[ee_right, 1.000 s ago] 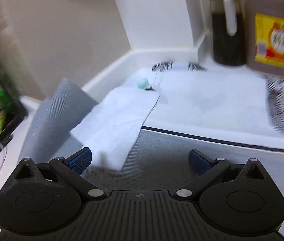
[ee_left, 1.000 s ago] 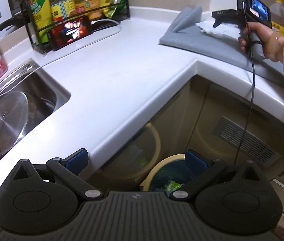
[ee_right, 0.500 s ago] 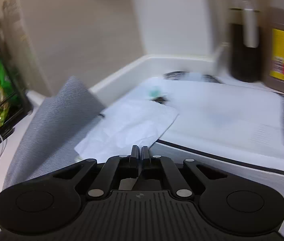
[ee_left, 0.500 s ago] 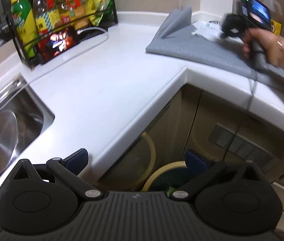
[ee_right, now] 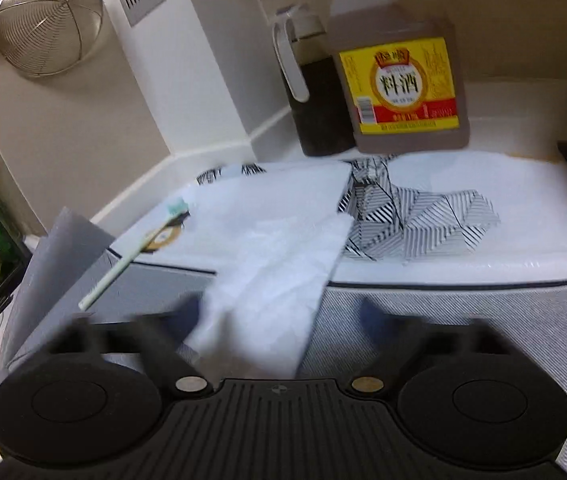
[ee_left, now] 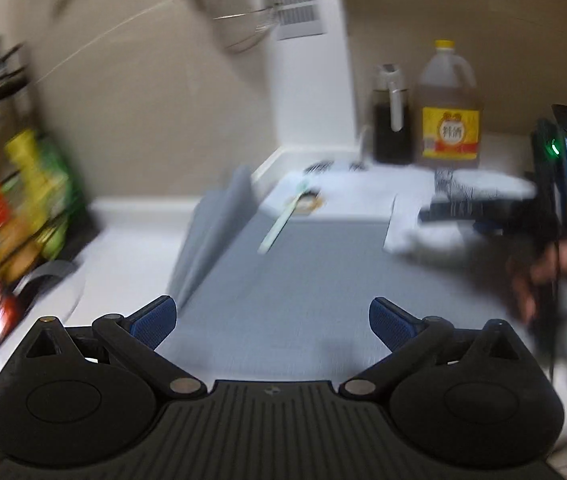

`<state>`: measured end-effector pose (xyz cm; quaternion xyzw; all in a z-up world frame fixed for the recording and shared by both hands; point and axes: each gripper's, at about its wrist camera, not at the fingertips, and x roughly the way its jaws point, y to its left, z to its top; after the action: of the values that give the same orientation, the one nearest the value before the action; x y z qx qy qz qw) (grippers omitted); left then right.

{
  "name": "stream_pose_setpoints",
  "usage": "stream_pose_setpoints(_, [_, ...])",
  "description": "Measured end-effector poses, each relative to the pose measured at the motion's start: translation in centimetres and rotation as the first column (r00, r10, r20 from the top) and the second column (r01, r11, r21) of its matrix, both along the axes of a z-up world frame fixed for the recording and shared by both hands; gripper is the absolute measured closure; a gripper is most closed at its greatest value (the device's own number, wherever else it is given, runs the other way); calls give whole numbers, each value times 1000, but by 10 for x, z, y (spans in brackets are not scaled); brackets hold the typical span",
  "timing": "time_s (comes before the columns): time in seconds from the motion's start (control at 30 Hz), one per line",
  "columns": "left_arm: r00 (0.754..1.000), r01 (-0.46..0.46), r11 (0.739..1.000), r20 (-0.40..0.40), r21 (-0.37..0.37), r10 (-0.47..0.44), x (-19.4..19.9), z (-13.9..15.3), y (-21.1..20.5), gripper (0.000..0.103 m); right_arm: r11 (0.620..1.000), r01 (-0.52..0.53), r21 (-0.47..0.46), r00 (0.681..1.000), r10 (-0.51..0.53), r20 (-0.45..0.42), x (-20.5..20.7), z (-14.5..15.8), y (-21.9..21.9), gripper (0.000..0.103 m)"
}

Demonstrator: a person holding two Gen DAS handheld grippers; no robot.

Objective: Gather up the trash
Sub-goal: 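Move the left gripper to the green toothbrush while the right gripper approaches the white tissue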

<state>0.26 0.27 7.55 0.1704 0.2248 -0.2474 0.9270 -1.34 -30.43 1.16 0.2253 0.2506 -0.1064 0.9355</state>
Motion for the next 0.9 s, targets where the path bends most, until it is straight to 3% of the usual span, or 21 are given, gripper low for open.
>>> stream_pose_setpoints(0.07, [1000, 18, 1000, -25, 4, -18, 37, -6, -28, 0, 1000, -26, -15, 999, 26, -28, 10, -1, 4, 6])
stream_pose_setpoints(0.2, [987, 36, 999, -154, -41, -42, 108, -29, -66, 0, 995, -57, -86, 995, 50, -87, 23, -2, 12, 1])
stream_pose_setpoints(0.4, [969, 62, 996, -234, -65, -75, 172, -58, -106, 0, 975, -102, -198, 985, 71, -157, 32, -6, 23, 0])
stream_pose_setpoints(0.53, [967, 61, 998, -246, -22, -64, 191, -79, -119, 0, 963, -108, -246, 979, 61, -195, 44, -8, 23, 0])
stream_pose_setpoints(0.63, [977, 61, 994, -201, -86, -77, 197, -89, -117, 0, 963, -97, -251, 979, 47, -196, 48, -8, 22, 0])
stream_pose_setpoints(0.9, [977, 61, 994, -196, -93, -79, 200, -90, -119, 0, 964, -92, -249, 980, 43, -194, 46, -8, 23, 0])
